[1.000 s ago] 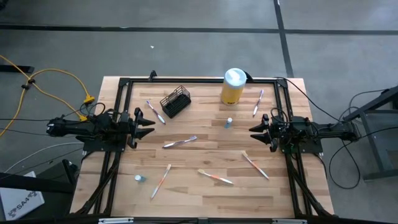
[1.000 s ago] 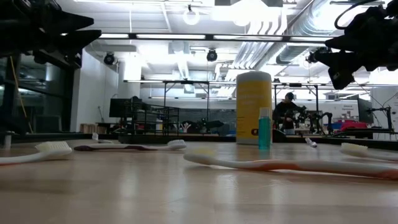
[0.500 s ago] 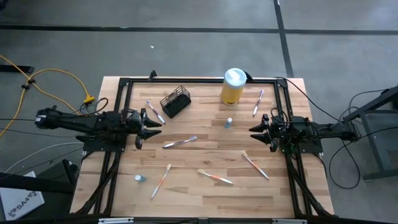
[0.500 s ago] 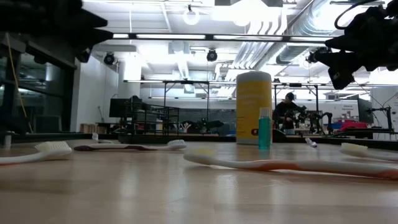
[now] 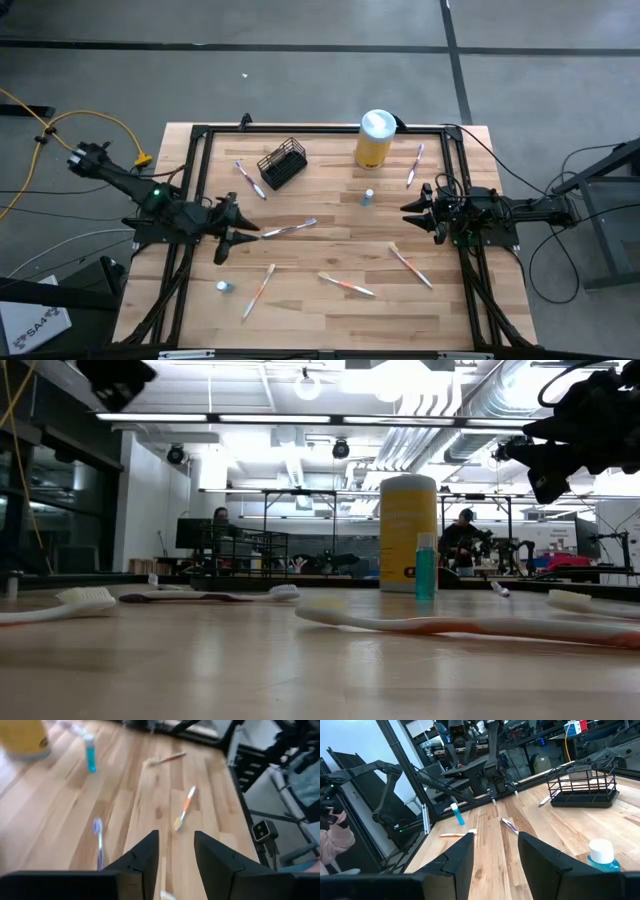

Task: Pick & Place toothbrushing station
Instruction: Put the left mouthwash into the middle section of the wire organizer

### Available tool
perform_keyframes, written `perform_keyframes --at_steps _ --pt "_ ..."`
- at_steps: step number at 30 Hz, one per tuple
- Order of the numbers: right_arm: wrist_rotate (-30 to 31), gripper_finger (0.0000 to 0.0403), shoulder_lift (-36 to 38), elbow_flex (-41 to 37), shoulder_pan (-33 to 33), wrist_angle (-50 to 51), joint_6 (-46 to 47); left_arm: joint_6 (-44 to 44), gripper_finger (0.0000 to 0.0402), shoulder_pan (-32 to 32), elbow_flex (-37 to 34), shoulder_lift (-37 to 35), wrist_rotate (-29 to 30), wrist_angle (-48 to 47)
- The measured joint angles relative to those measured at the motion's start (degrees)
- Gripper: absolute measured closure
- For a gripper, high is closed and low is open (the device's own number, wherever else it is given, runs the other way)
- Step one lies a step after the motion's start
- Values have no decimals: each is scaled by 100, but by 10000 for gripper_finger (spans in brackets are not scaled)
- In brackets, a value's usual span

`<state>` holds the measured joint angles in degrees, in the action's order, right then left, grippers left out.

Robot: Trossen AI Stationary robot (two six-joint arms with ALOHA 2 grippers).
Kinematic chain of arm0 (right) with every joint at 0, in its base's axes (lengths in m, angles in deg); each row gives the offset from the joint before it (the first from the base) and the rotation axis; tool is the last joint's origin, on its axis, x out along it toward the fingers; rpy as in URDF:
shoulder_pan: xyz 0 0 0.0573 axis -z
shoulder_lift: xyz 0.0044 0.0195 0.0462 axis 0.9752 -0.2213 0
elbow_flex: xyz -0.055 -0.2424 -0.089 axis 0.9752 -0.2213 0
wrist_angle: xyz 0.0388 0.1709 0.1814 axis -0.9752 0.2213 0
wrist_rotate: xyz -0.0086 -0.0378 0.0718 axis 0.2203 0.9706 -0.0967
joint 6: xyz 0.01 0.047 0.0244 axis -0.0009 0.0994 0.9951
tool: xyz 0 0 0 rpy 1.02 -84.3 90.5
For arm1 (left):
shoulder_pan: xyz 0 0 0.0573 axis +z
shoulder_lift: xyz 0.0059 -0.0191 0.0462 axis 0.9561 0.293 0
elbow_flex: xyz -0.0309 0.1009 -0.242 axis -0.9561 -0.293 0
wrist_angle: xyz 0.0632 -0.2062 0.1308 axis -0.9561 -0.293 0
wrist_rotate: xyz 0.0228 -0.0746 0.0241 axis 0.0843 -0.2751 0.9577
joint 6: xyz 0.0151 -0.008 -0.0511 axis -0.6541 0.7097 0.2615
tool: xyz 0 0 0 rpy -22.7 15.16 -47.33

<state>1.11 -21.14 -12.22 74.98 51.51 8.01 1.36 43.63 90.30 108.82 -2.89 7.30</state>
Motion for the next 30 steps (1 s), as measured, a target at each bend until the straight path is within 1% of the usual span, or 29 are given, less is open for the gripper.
perform_keyframes --at_steps 3,8,10,12,18,23,26,30 --pt "-1 257 -1 -1 0 0 1 894 298 -373 122 0 100 -534" --pt "1 257 -2 1 1 0 1 2465 300 -844 122 142 96 -1403" --pt "1 257 -2 -1 -1 -2 1 3041 300 -1015 122 248 61 -1642" --pt "-1 257 0 1 0 -1 1 3415 300 -1163 122 360 -65 -1702" --pt "0 257 -1 -1 1 0 0 4008 300 -1468 122 591 -484 -1672" --pt "0 257 -2 -1 0 -2 0 4050 300 -1643 122 680 -554 -1738" --pt "0 257 0 -1 -1 -1 0 4055 300 -1721 122 710 -606 -1949" --pt "1 257 0 -1 0 -1 1 4390 300 -1845 122 715 -807 -2179"
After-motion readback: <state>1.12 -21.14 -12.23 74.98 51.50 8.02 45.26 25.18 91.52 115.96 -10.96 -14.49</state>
